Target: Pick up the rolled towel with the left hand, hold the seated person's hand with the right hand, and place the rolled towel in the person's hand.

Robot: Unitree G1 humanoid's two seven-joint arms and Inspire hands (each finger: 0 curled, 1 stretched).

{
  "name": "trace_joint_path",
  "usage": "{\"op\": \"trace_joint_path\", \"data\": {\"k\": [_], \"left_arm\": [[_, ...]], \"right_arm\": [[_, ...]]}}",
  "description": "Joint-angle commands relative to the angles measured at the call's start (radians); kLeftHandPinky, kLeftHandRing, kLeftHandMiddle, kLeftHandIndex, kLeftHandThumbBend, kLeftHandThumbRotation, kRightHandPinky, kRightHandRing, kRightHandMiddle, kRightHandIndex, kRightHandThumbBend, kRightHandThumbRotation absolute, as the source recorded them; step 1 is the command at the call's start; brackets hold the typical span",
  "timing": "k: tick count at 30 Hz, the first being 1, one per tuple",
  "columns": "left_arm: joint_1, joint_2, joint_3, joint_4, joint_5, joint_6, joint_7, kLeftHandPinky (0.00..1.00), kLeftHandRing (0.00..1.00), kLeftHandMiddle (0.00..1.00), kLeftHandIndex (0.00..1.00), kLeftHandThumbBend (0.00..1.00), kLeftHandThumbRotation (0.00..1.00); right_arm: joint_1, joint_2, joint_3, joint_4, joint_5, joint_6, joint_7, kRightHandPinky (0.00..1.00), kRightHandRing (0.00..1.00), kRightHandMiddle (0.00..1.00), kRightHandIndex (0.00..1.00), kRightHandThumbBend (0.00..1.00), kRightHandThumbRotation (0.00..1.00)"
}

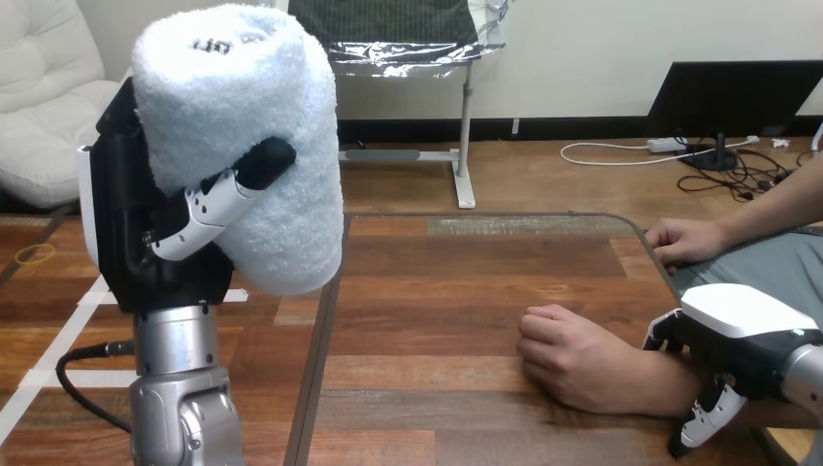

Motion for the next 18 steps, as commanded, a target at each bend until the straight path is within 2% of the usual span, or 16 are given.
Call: {"op": "trace_joint_path", "data": {"k": [1, 8, 18], "left_arm": [[-0.049, -0.012, 0.008, -0.044, 0.0, -0.007, -0.002, 0.19, 0.26, 0.32, 0.39, 0.59, 0.0], [-0.051, -0.013, 0.009, -0.042, -0.004, -0.007, -0.004, 0.19, 0.26, 0.32, 0.39, 0.59, 0.0], [-0.052, -0.012, 0.01, -0.037, 0.006, -0.01, 0.0, 0.19, 0.26, 0.32, 0.4, 0.59, 0.0]], "right_arm": [[-0.012, 0.007, 0.042, 0.022, -0.027, 0.012, 0.004, 0.4, 0.52, 0.59, 0.6, 0.97, 0.02], [-0.007, 0.016, 0.042, 0.024, -0.015, 0.012, -0.01, 0.27, 0.37, 0.48, 0.55, 0.96, 0.0], [-0.006, 0.024, 0.041, 0.038, 0.0, 0.001, -0.04, 0.2, 0.28, 0.39, 0.49, 0.96, 0.0]]}}
